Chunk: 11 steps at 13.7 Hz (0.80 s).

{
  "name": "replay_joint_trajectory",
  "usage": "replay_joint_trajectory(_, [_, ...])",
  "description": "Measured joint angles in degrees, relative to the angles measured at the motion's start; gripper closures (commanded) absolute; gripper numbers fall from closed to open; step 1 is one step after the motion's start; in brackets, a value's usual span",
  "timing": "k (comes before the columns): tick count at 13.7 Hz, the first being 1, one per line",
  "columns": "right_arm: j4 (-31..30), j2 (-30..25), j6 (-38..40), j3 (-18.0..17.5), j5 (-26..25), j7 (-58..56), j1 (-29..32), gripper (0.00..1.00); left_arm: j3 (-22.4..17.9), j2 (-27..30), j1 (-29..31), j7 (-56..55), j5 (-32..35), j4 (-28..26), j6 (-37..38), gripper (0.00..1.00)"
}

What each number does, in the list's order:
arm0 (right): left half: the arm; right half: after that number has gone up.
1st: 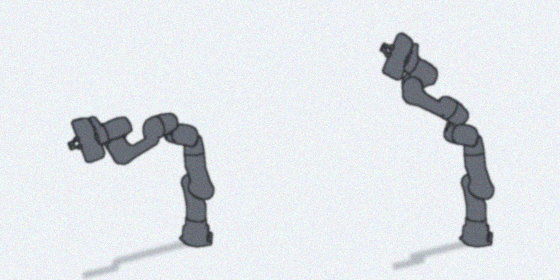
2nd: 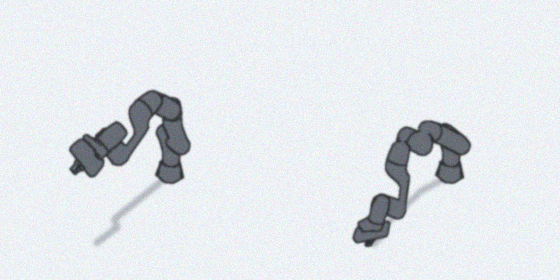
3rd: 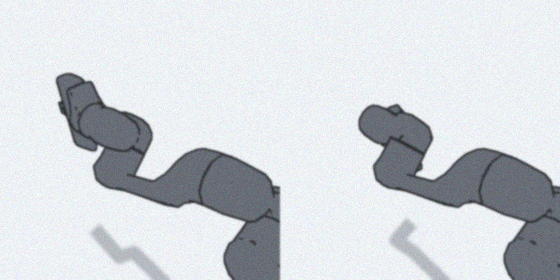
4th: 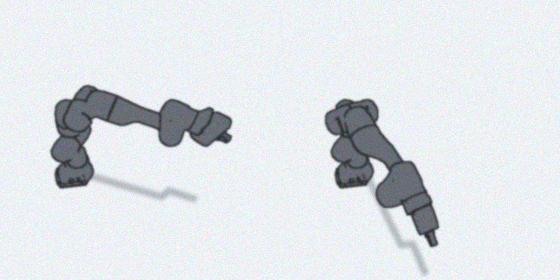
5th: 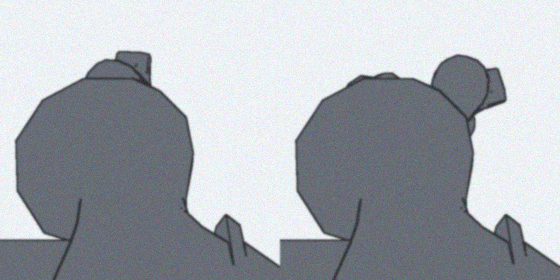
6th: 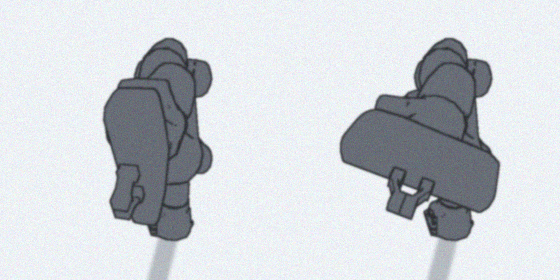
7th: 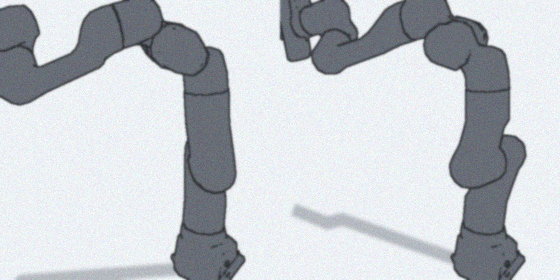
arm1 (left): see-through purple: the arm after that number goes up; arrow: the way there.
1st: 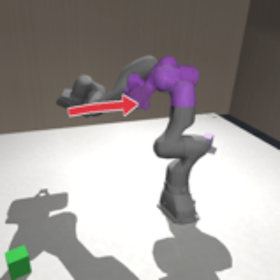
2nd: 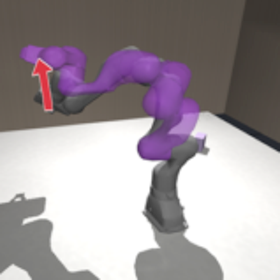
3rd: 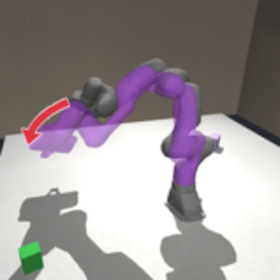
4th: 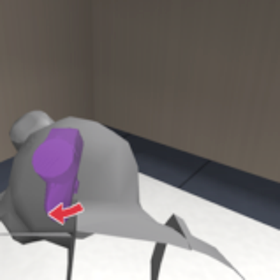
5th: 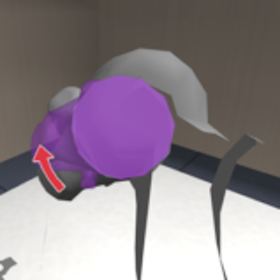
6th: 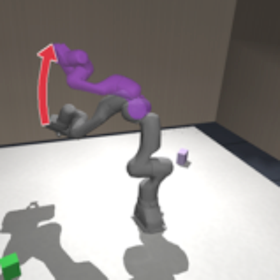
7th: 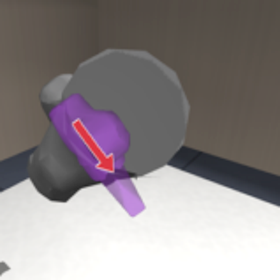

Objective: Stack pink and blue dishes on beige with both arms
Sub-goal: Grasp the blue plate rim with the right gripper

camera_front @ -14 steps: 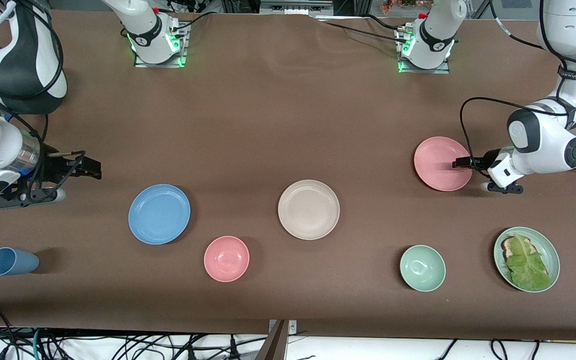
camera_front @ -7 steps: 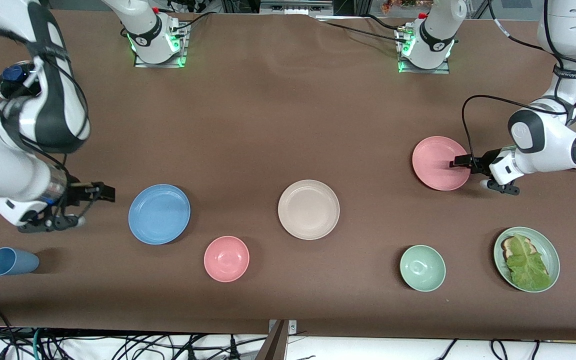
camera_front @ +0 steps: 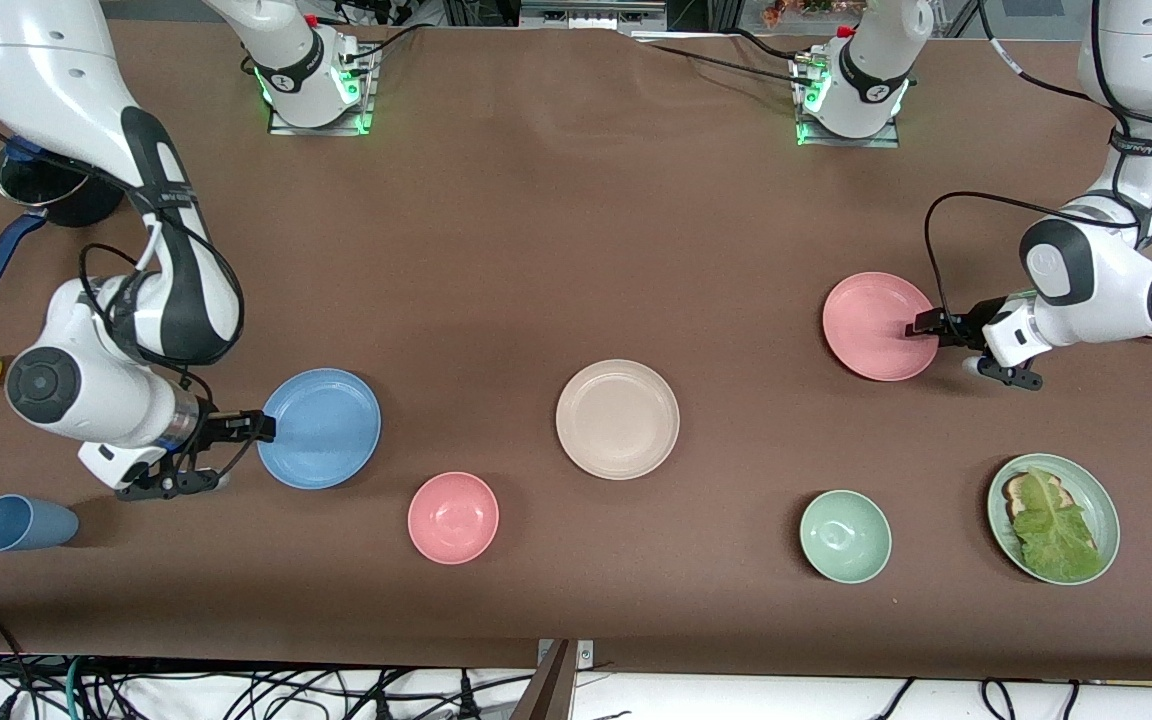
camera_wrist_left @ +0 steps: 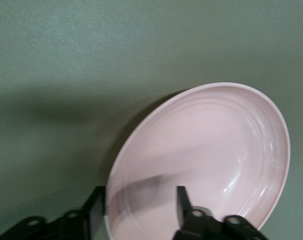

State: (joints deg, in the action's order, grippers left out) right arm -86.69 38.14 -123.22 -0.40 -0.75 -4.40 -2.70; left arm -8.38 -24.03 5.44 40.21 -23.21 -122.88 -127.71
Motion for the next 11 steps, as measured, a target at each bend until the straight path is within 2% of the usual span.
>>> replay_joint_trajectory(1, [-0.5, 1.0, -1.6, 0.0, 0.0, 0.0, 0.2, 0.0, 0.0, 0.0, 0.0, 0.0, 0.0, 0.0, 0.0, 0.95])
replay_joint_trajectory(2, [-1.3, 1.9, -3.5, 0.1, 0.0, 0.0, 0.4, 0.0, 0.0, -0.1, 0.0, 0.0, 0.0, 0.0, -0.1, 1.0])
replay_joint_trajectory(4, [-3.3, 3.3, -7.2, 0.3, 0.0, 0.0, 0.7, 0.01, 0.0, -0.2, 0.0, 0.1, 0.0, 0.0, -0.3, 1.0])
replay_joint_trajectory(7, [-5.0, 3.7, -8.6, 0.2, 0.0, 0.1, 0.9, 0.05, 0.0, -0.2, 0.0, 0.5, 0.0, 0.0, -0.6, 1.0])
replay_joint_trajectory(9, [-5.6, 3.6, -8.7, 0.2, 0.0, 0.1, 0.9, 0.21, 0.0, -0.2, 0.0, 0.6, 0.0, 0.1, -0.6, 1.0])
replay_joint_trajectory(11, [-7.0, 3.6, -9.3, 0.2, 0.0, 0.1, 0.9, 0.44, 0.0, -0.2, -0.1, 0.6, 0.0, 0.3, -0.6, 1.0])
